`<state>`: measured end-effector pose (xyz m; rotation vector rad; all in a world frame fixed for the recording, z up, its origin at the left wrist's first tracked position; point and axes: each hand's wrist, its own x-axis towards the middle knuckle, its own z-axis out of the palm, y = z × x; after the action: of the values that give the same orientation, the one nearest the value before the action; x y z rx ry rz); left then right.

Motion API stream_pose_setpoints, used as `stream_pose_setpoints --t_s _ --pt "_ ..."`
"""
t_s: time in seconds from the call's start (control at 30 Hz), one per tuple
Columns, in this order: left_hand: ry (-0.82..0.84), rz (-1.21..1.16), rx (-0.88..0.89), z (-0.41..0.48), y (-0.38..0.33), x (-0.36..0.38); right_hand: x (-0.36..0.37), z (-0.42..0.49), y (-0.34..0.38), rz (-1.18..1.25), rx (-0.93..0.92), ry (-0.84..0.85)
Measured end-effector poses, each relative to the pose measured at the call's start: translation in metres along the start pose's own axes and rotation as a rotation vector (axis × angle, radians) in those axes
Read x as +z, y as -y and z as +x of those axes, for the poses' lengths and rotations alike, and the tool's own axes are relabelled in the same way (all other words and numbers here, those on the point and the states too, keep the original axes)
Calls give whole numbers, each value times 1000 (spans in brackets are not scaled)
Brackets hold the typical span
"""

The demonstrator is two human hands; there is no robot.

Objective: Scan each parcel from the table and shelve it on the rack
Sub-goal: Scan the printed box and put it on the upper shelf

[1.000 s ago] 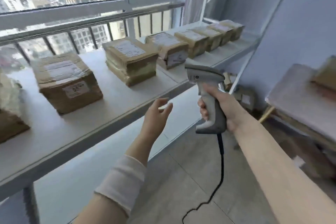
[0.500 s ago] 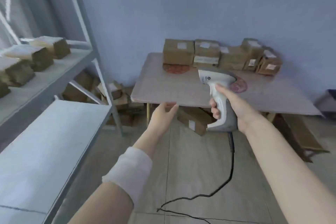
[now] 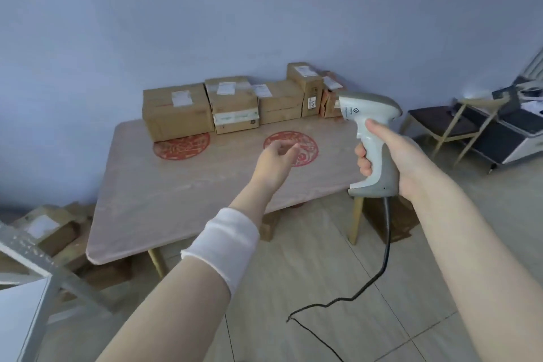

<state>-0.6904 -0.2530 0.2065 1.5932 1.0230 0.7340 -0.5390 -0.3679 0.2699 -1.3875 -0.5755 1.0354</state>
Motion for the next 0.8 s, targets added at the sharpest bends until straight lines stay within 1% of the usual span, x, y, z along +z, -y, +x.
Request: stream_pose_setpoints --t_s 0.13,0.23,0.33,0.5,0.6,0.67,0.8 --pt "55 -18 2 74 -1 -1 8 55 16 -8 18 -89" --pt "101 -19 -16 126 0 15 0 100 26 -25 23 -140" --pt "170 -33 -26 171 4 46 -22 146 31 -47 20 -187" --pt "288 10 -56 259 4 116 -78 224 41 -36 14 -243" --pt "300 -19 -107 312 0 162 -117 269 52 -10 7 -282" --pt "309 -45 -147 343 -3 189 -142 299 63 -5 7 -272" --pt "248 -69 -206 403 -3 221 -173 365 85 10 33 -271"
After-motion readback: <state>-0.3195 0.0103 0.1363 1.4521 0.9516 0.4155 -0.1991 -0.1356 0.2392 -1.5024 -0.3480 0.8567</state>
